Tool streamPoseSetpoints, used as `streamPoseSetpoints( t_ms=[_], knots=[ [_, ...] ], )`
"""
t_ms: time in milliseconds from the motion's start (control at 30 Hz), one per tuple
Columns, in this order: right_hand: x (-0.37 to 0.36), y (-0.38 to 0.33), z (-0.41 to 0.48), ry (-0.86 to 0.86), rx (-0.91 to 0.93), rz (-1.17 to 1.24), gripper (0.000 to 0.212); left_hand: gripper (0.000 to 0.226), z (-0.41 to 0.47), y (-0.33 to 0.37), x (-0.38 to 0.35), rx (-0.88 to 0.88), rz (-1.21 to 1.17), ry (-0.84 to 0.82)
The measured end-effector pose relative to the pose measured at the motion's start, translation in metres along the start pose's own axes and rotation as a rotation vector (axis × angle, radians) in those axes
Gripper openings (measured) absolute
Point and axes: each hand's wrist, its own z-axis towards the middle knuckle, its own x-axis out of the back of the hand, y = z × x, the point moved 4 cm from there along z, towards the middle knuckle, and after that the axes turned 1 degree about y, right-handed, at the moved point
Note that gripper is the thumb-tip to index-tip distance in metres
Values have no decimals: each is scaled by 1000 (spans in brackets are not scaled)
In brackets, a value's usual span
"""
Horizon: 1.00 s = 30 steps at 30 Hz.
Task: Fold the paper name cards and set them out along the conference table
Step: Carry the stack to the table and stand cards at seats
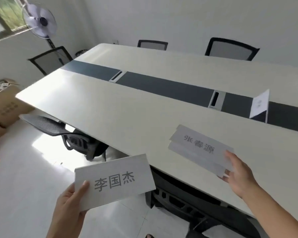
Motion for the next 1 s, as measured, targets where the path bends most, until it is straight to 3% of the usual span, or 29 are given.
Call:
streamPoseSetpoints(
  t_ms=[100, 233, 433, 633, 1000],
  knots=[
    [11, -13, 20, 154, 42, -35, 19, 20, 39, 10, -33, 30, 20, -114],
    [12, -43, 70, 204, 161, -145, 12, 22, 75, 12, -73, 86, 33, -199],
    [-20, -82, 169, 165, 342, -365, 28, 22, 104, 21, -108, 114, 57, -141],
    [-27, -83, 249, 132, 368, -490, 32, 20, 129, 25, -129, 134, 117, -53],
    [4, -74, 289, 182, 398, -1043, 32, 24, 147, 23, -170, 177, 195, -90]
  ],
)
